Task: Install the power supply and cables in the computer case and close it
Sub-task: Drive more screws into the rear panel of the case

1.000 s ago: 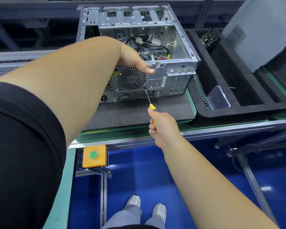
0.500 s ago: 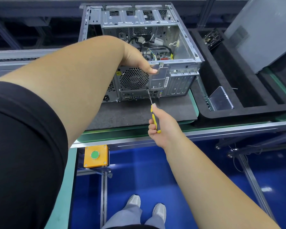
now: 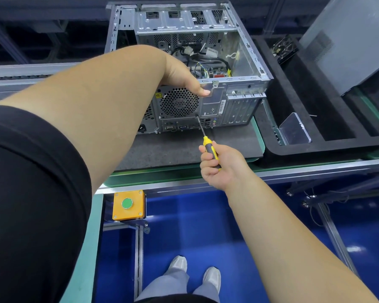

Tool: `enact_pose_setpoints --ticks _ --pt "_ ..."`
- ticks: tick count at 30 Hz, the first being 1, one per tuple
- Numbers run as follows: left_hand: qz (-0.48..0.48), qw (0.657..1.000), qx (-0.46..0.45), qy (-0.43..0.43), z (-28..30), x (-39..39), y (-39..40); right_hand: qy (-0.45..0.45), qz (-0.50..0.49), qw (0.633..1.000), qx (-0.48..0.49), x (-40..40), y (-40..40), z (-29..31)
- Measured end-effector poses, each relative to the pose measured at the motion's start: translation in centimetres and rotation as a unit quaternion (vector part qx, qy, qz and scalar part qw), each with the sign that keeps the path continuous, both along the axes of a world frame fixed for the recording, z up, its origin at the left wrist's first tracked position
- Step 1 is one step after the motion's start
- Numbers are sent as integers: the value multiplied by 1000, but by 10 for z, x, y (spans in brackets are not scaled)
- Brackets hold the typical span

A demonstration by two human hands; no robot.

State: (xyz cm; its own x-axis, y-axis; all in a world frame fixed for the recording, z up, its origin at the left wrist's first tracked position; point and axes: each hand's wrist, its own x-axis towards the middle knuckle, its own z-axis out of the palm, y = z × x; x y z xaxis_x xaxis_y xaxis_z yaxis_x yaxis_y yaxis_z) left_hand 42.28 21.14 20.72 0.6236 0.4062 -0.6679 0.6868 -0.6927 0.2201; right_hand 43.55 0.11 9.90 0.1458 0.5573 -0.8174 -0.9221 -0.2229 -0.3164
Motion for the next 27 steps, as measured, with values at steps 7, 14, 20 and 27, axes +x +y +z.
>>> enact_pose_setpoints --ticks 7,14,20,27 --pt "-6 1000 -3 -4 1 1 -2 -320 41 939 -118 -16 5 -5" --pt "1 1000 3 -6 -1 1 3 -171 42 981 -82 -12 14 0" --pt "2 1000 1 -1 -5 2 7 -17 -13 999 33 -9 3 0" --pt "9 1000 -18 1 -4 2 9 -356 50 922 -144 -17 14 -6"
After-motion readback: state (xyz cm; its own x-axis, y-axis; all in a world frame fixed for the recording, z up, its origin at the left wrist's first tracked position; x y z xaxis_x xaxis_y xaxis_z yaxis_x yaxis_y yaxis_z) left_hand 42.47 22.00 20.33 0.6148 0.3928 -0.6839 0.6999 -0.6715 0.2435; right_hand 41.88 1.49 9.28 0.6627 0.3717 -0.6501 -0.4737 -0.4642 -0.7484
